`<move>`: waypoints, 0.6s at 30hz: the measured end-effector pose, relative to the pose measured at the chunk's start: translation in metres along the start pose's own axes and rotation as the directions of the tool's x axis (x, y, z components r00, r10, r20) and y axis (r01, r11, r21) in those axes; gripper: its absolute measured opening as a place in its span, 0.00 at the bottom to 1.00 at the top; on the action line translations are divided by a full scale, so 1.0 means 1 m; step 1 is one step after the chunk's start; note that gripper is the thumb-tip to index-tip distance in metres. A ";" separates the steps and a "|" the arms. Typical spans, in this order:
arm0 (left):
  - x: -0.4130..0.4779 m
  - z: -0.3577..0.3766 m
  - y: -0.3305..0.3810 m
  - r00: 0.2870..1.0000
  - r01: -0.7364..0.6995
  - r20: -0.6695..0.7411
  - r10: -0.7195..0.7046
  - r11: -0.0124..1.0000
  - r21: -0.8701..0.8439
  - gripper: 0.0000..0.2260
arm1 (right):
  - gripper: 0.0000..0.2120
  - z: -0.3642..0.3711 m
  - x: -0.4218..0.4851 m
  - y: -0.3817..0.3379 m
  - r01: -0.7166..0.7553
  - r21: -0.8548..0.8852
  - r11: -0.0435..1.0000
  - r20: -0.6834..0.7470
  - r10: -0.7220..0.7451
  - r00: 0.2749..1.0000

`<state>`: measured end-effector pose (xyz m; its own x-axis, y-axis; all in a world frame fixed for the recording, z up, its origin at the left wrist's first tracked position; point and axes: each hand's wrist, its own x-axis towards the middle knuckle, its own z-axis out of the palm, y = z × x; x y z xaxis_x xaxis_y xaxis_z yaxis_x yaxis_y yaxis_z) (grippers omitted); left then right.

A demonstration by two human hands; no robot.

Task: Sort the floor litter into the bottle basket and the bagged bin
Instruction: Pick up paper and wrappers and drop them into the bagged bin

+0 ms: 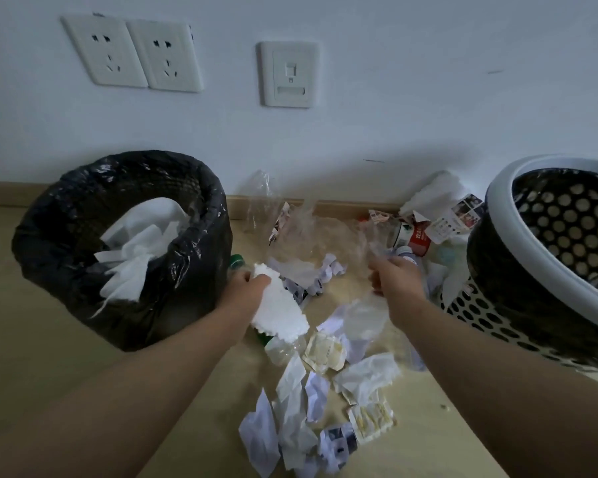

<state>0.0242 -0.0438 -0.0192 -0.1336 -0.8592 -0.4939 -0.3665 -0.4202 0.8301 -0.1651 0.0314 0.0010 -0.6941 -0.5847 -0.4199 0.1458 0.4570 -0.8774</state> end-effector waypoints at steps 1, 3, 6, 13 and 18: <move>-0.003 0.002 0.003 1.000 0.014 -0.003 -0.014 1.000 -0.003 0.09 | 0.11 0.002 -0.004 -0.012 -0.040 0.178 0.983 -0.013 0.043 0.999; -0.009 0.005 0.010 0.999 0.037 -0.006 -0.037 0.999 -0.026 0.16 | 0.14 0.006 -0.012 -0.035 -0.136 0.548 0.826 0.038 0.137 0.990; -0.018 0.011 0.019 0.996 0.088 0.035 -0.083 0.985 -0.147 0.22 | 0.15 0.019 -0.026 -0.059 -0.269 0.795 0.544 0.217 0.159 0.963; -0.025 0.018 0.029 0.961 0.231 0.240 -0.136 0.874 -0.428 0.14 | 0.05 0.036 -0.047 -0.027 0.121 -0.033 0.992 0.350 -0.102 0.931; -0.029 0.021 0.010 0.919 0.306 0.332 -0.214 0.917 -0.258 0.23 | 0.16 0.030 -0.048 0.003 0.307 -0.370 0.877 0.534 -0.069 0.842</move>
<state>0.0053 -0.0173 -0.0018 -0.3501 -0.6028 -0.7170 -0.1396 -0.7233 0.6762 -0.1102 0.0404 0.0111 -0.2181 -0.8823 -0.4172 -0.3458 0.4696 -0.8123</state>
